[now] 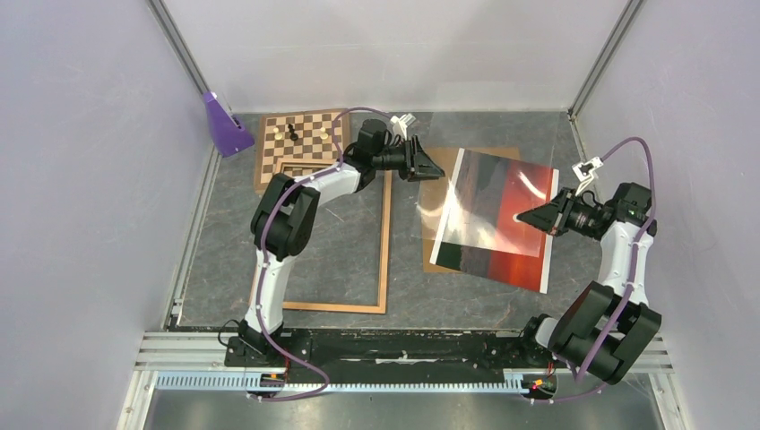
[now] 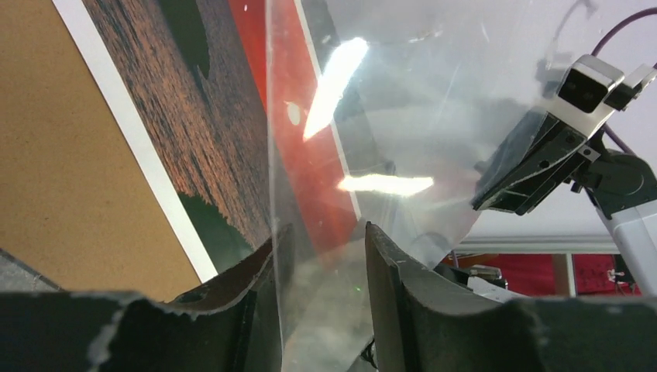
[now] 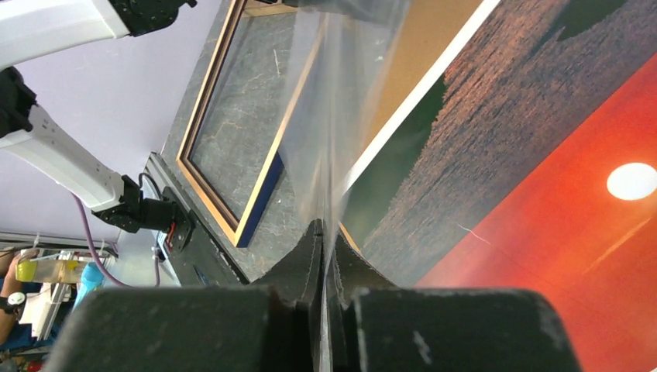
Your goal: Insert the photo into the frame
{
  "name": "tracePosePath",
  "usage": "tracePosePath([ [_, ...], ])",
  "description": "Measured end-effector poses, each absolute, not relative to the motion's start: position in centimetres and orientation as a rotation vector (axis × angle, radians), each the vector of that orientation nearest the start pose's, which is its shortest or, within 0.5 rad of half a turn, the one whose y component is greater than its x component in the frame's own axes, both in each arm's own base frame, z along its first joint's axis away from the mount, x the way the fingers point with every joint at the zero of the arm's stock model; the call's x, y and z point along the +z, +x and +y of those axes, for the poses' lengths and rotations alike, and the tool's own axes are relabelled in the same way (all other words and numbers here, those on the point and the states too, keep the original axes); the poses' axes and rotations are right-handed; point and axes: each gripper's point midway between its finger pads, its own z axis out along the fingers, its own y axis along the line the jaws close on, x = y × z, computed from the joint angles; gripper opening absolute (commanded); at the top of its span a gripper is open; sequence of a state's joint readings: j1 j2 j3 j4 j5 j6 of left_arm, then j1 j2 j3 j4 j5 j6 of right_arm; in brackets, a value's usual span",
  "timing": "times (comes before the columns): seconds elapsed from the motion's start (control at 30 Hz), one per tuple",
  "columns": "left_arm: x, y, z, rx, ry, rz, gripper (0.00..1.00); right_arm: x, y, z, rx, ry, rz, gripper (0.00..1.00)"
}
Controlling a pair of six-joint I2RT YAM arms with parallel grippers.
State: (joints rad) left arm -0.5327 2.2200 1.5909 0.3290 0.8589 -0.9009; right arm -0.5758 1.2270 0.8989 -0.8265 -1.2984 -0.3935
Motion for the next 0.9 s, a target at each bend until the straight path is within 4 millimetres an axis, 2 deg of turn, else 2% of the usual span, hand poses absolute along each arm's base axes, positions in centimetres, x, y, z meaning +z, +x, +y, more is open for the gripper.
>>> tracePosePath([
  [0.43,16.9,39.3,-41.5,-1.676,0.367,2.143,0.28,17.0,25.8,1.9,1.042,-0.098,2.075,0.0],
  [0.5,16.9,39.2,-41.6,-1.674,0.373,2.146,0.24,16.9,25.8,1.9,1.037,-0.098,2.079,0.0],
  [0.6,16.7,39.0,-41.8,-1.666,0.379,2.15,0.13,16.8,25.9,1.8,1.028,-0.099,2.083,0.01],
  [0.67,16.6,38.8,-41.8,-1.665,0.383,2.156,0.04,16.8,25.9,1.8,1.025,-0.099,2.085,0.07],
  [0.7,16.6,38.8,-41.9,-1.664,0.385,2.157,0.02,16.8,25.9,1.8,1.025,-0.098,2.085,0.1],
  [0.9,16.8,37.6,-41.6,-1.654,0.41,2.173,0.02,16.7,25.9,1.7,1.025,-0.101,2.085,0.41],
])
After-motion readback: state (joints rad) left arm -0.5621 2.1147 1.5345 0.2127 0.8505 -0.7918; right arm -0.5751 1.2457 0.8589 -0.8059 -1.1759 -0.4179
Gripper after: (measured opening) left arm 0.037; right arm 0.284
